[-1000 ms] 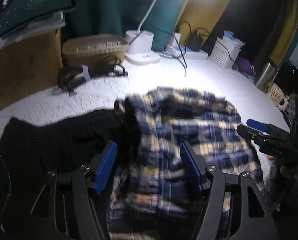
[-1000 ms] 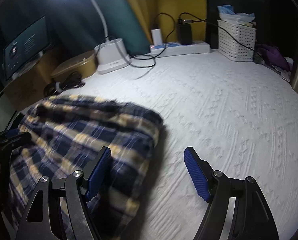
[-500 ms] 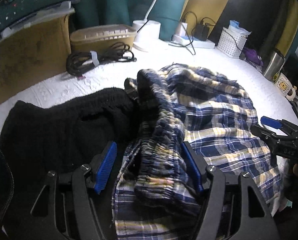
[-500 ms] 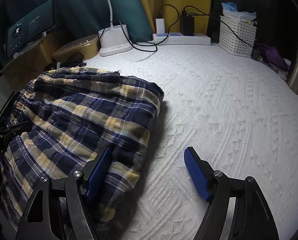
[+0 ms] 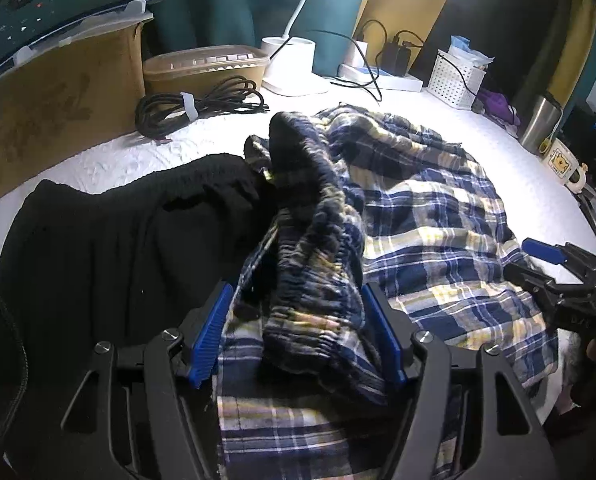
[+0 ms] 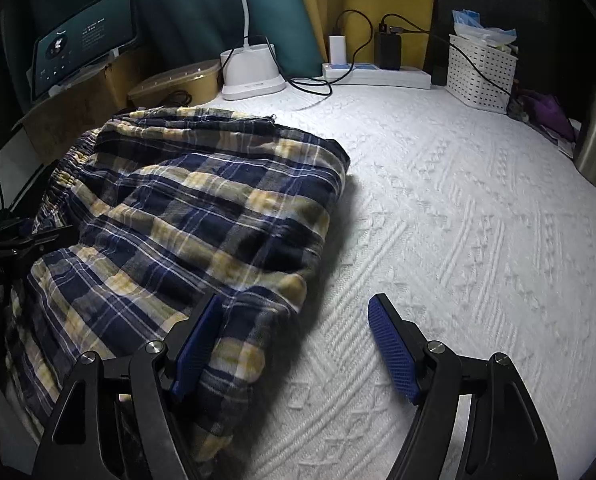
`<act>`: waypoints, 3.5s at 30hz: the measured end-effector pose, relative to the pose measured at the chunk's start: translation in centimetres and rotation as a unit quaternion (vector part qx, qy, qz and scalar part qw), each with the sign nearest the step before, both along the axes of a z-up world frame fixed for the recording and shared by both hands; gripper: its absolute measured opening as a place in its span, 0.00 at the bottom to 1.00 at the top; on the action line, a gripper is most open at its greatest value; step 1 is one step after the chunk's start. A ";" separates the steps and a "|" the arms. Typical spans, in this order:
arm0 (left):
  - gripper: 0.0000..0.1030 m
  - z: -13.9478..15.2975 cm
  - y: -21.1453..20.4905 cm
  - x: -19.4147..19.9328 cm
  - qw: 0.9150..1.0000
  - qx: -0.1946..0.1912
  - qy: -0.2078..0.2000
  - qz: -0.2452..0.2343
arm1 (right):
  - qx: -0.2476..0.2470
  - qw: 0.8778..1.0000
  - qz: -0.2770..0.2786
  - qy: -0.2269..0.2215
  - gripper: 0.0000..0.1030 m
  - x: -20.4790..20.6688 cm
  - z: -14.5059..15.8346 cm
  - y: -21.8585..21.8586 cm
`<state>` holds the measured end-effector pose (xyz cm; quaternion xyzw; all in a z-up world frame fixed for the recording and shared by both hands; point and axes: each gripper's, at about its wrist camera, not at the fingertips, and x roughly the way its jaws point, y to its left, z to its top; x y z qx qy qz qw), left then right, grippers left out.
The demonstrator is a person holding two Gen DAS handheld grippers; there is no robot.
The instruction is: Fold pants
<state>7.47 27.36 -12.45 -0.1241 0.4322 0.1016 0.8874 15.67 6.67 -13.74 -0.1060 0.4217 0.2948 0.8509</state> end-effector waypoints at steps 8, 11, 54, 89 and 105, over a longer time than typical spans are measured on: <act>0.65 0.7 -0.6 -0.7 1.000 0.025 -0.005 0.010 | 0.009 1.000 -0.005 -0.002 0.74 -0.9 0.4 -1.3; 0.65 1.0 -0.9 -1.1 0.999 0.031 -0.003 0.016 | 0.013 1.000 -0.007 -0.004 0.74 -1.3 0.5 -1.9; 0.65 10.4 -16.2 -3.3 0.985 0.032 -0.142 -0.090 | 0.064 0.984 -0.115 -0.122 0.74 -8.2 8.8 -17.3; 0.70 20.2 -18.9 -10.3 0.947 0.095 -0.295 -0.079 | 0.105 0.944 -0.141 -0.281 0.75 -17.1 21.7 -21.9; 0.81 22.9 -18.6 -14.9 0.913 0.105 -0.392 -0.046 | 0.124 0.913 -0.149 -0.359 0.96 -22.2 25.8 -22.9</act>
